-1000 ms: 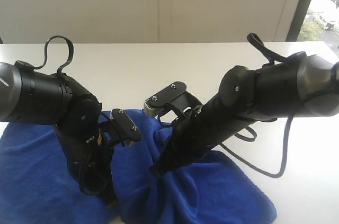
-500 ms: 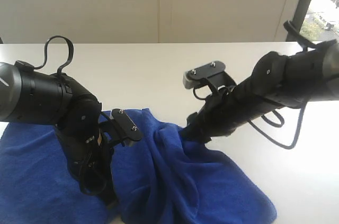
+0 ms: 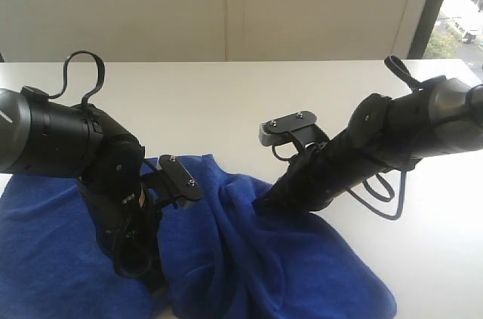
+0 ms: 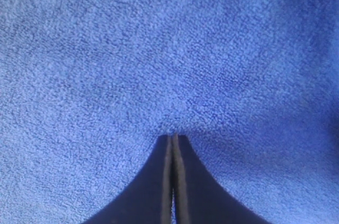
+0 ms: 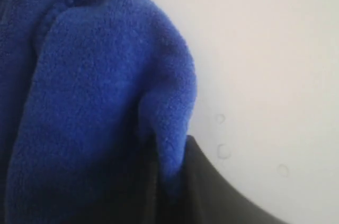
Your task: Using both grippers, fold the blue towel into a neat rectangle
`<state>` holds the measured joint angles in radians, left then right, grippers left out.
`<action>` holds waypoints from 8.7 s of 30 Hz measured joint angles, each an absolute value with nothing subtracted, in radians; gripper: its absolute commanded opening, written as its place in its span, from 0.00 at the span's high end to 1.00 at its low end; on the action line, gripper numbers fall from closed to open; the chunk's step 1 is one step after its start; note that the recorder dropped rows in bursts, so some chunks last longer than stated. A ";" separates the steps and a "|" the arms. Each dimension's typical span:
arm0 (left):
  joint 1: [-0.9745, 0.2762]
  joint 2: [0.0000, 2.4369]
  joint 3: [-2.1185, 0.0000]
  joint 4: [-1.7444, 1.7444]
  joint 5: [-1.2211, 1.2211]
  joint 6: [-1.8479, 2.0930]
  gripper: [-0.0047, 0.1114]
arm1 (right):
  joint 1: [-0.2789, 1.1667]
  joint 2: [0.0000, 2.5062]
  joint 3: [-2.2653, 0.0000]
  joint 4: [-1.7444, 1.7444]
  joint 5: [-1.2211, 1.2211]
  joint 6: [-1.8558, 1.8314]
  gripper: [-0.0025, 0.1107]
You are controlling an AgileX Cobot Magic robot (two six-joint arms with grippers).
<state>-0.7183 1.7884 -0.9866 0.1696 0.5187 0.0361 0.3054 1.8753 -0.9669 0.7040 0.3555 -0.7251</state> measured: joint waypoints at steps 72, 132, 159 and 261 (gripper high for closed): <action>-0.718 1.788 -0.987 0.170 0.519 0.038 0.96 | 0.507 1.785 -0.908 0.764 0.372 -0.725 0.75; -0.718 1.788 -0.987 0.156 0.519 0.038 0.96 | 0.081 1.915 -1.134 0.065 0.207 -0.418 0.33; -0.720 1.411 -1.057 0.511 0.856 -0.243 0.96 | 0.140 1.634 -0.675 0.154 0.571 -0.267 0.98; -0.720 0.716 -0.679 0.730 0.909 -0.583 0.96 | 0.764 2.187 -1.502 0.747 0.325 -0.567 0.55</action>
